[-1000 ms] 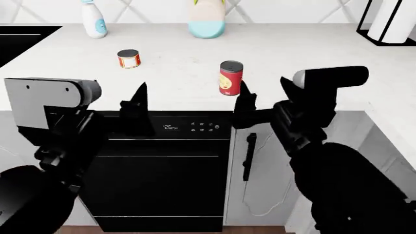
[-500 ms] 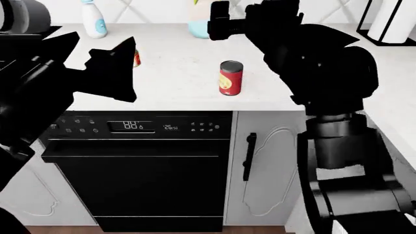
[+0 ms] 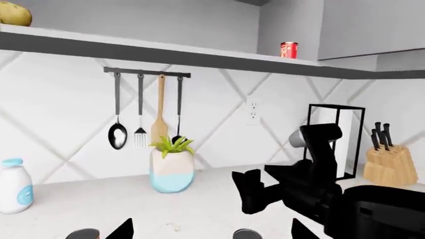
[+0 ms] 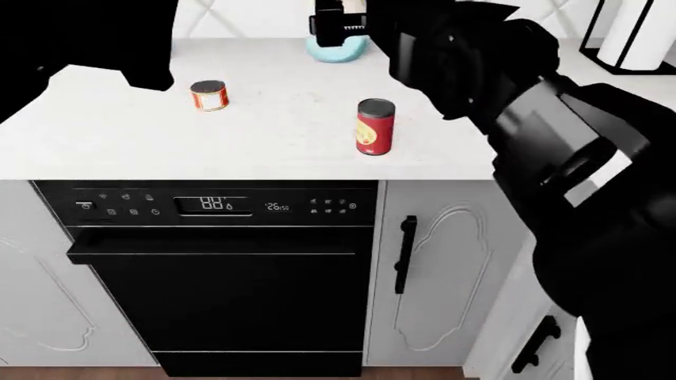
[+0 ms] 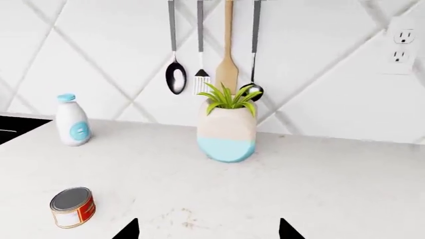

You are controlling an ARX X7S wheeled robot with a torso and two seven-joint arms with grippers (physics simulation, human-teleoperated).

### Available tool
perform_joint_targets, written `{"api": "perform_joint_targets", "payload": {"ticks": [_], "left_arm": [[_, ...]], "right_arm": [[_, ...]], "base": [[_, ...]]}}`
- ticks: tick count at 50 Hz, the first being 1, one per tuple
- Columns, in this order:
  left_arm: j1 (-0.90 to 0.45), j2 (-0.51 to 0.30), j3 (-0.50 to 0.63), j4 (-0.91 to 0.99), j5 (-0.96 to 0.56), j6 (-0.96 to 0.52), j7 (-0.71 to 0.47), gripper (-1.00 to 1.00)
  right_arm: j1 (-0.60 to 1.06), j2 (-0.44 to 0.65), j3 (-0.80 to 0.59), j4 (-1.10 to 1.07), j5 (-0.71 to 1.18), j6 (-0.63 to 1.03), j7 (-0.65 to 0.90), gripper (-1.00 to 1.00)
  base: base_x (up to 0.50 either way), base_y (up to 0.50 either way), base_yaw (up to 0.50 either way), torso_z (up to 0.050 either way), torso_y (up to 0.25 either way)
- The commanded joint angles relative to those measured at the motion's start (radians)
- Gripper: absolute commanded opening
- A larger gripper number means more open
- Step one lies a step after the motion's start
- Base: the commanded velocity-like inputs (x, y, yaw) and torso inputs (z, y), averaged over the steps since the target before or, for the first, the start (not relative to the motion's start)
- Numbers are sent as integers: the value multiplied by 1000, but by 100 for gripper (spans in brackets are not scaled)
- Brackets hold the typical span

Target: Pick the cans from the counter and place them in their designated side in the cabinet.

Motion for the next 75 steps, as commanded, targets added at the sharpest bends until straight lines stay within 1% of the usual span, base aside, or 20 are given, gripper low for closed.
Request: {"api": "perform_joint_targets", "payload": {"ticks": [1, 7, 24, 45, 65, 75], "left_arm": [[-49, -43, 43, -18, -87, 38, -48, 100], [-57, -55, 50, -18, -92, 40, -47, 100], [-20, -61, 29, -15, -46, 37, -4, 100], [36, -71, -3, 7, -21, 54, 30, 100], [39, -78, 2, 1, 5, 60, 60, 100], [44, -83, 6, 3, 11, 67, 66, 100]], "right_arm": [[-2, -2, -211, 60, 180, -92, 87, 100], [-46, -2, -207, 46, 178, -101, 90, 100], [-130, -2, -204, 12, 152, -107, 84, 100], [-197, -2, -195, 1, 102, -114, 94, 100], [-238, -2, -191, 7, 93, -126, 103, 100], [-251, -2, -190, 24, 117, -188, 126, 100]], "base": [[0, 0, 0, 0, 0], [0, 0, 0, 0, 0], [0, 0, 0, 0, 0], [0, 0, 0, 0, 0], [0, 0, 0, 0, 0], [0, 0, 0, 0, 0]]}}
